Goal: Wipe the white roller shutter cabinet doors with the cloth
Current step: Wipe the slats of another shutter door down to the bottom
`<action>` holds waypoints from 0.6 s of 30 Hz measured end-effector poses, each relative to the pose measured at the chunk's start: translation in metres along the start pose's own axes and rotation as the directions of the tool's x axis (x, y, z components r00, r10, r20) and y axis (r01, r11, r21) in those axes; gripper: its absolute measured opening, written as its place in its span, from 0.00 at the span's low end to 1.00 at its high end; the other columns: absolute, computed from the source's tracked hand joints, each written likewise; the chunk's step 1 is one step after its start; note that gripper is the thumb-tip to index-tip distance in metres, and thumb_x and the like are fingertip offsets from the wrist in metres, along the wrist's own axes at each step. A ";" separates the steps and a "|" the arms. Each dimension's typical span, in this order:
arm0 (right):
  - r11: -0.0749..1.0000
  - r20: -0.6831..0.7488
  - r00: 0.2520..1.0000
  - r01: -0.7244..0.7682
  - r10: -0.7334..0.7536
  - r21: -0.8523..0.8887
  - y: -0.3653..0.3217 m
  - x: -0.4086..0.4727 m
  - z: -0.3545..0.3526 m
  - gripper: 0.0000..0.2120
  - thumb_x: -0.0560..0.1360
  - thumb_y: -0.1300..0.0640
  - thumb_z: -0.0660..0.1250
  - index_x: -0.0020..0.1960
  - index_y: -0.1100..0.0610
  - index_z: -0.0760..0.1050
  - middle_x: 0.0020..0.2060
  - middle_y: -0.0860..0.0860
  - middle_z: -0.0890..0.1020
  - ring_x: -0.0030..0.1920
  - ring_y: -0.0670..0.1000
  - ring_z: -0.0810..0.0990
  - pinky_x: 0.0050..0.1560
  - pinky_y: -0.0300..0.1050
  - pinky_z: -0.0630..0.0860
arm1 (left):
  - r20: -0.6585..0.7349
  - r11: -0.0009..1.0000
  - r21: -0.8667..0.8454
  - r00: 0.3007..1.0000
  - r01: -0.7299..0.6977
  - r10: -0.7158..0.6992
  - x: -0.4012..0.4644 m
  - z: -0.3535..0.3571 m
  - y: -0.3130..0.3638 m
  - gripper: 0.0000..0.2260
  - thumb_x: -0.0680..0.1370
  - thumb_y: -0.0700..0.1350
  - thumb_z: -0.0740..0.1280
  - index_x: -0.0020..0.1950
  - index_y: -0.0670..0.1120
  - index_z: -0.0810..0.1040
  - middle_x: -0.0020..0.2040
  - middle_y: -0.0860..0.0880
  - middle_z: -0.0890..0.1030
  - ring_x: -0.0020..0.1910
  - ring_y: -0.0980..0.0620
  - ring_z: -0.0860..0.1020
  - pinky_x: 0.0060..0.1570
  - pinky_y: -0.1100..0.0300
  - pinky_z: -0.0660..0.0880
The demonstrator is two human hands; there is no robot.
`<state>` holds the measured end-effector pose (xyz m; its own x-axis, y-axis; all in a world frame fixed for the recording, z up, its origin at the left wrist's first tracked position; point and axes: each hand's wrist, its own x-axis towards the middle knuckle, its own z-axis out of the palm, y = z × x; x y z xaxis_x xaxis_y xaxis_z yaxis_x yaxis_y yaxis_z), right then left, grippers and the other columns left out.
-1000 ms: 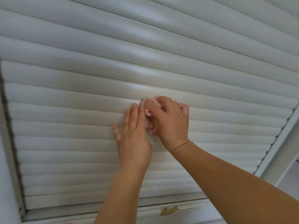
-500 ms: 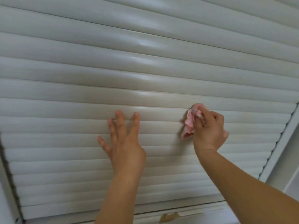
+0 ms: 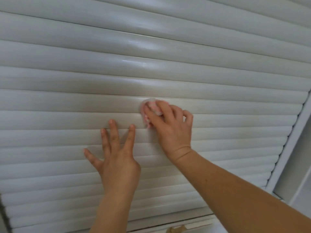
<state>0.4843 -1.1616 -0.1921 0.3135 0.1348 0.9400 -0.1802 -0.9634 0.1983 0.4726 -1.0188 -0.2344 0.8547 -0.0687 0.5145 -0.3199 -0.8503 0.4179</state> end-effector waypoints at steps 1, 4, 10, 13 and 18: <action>0.998 0.030 0.998 -0.062 0.063 -0.025 0.017 -0.001 -0.001 0.20 0.68 0.50 0.68 0.60 0.41 0.77 0.59 0.47 0.76 0.52 0.52 0.69 0.48 0.48 0.59 | 0.007 1.000 0.006 1.000 0.003 -0.003 0.000 0.000 0.000 0.43 0.71 0.34 0.56 0.73 0.65 0.37 0.72 0.51 0.26 0.73 0.49 0.31 0.65 0.32 0.37; 0.952 0.070 0.950 -0.302 0.305 -0.053 0.062 -0.008 -0.008 0.26 0.63 0.53 0.74 0.59 0.41 0.74 0.57 0.50 0.78 0.51 0.56 0.70 0.48 0.49 0.61 | 0.018 1.000 0.020 1.000 0.001 -0.001 0.000 0.000 0.003 0.43 0.71 0.34 0.56 0.72 0.66 0.35 0.72 0.52 0.25 0.73 0.50 0.31 0.65 0.31 0.37; 0.487 0.101 0.492 -0.870 0.865 0.073 0.096 -0.013 -0.013 0.21 0.77 0.56 0.61 0.69 0.44 0.68 0.69 0.50 0.67 0.64 0.56 0.66 0.60 0.50 0.58 | 0.014 1.000 0.003 1.000 -0.012 0.012 -0.002 -0.001 0.003 0.44 0.70 0.33 0.57 0.73 0.66 0.38 0.70 0.56 0.24 0.73 0.52 0.32 0.66 0.33 0.36; 0.334 0.095 0.355 -0.925 0.930 0.181 0.059 0.008 -0.007 0.22 0.78 0.55 0.60 0.71 0.42 0.65 0.71 0.48 0.64 0.65 0.56 0.65 0.61 0.52 0.60 | 0.015 1.000 -0.010 1.000 -0.010 0.010 -0.002 -0.001 0.006 0.43 0.70 0.33 0.57 0.73 0.65 0.40 0.68 0.57 0.23 0.74 0.52 0.33 0.66 0.35 0.35; 0.957 -0.037 0.958 -0.283 0.286 0.066 -0.015 -0.005 0.002 0.21 0.71 0.52 0.61 0.62 0.44 0.77 0.62 0.48 0.73 0.57 0.55 0.71 0.51 0.51 0.66 | 0.021 1.000 0.001 1.000 0.015 -0.015 0.000 -0.004 0.006 0.41 0.70 0.35 0.57 0.74 0.64 0.42 0.73 0.53 0.28 0.74 0.51 0.33 0.66 0.34 0.36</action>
<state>0.4873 -1.1480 -0.2003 0.2138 -0.1374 0.9672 -0.1998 -0.9753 -0.0943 0.4690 -1.0218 -0.2293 0.8679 -0.0664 0.4923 -0.3064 -0.8516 0.4253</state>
